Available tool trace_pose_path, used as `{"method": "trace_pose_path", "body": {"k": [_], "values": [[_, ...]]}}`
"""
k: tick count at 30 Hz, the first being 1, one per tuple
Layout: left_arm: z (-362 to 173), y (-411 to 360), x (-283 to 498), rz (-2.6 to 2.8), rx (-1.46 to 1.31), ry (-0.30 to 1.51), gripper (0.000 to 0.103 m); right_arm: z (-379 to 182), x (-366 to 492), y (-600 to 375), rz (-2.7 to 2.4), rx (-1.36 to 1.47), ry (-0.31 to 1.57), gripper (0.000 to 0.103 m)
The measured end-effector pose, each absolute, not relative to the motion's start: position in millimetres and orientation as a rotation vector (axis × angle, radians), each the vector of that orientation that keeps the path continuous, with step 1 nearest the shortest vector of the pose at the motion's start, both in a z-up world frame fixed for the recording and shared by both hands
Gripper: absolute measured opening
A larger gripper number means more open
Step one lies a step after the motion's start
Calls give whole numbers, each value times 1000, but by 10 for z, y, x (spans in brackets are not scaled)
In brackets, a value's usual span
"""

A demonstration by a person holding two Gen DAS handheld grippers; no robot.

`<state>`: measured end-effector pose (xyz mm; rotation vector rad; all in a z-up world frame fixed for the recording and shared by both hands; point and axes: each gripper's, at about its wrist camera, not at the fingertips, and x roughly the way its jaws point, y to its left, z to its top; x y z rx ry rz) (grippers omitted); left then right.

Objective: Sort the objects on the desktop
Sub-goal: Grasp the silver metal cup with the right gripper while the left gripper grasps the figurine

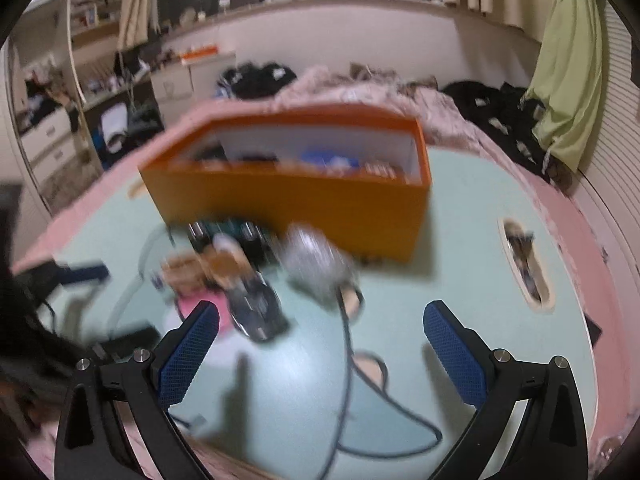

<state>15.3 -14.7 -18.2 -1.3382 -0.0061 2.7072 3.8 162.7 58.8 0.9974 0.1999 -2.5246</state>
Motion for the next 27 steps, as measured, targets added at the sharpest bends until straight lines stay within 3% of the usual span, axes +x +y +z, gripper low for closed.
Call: {"method": "trace_pose_path", "body": {"k": [4, 6, 7, 8, 18, 27], "values": [[-186, -153, 148, 2707, -1338, -6, 103, 624, -78, 1386, -2481, 1025, 250, 83], [-185, -146, 155, 2707, -1338, -6, 103, 505, -134, 1262, -2426, 1093, 303, 59], [-187, -149, 151, 2707, -1338, -6, 103, 421, -150, 1257, -2397, 1144, 294, 39], [-188, -145, 153, 2706, -1342, -5, 103, 388, -135, 1270, -2399, 1145, 284, 26], [-153, -149, 144, 2709, -1338, -4, 103, 320, 105, 1738, -2519, 1037, 112, 27], [67, 6, 106, 2641, -1230, -23, 103, 286, 189, 1664, -2554, 1020, 224, 27]]}}
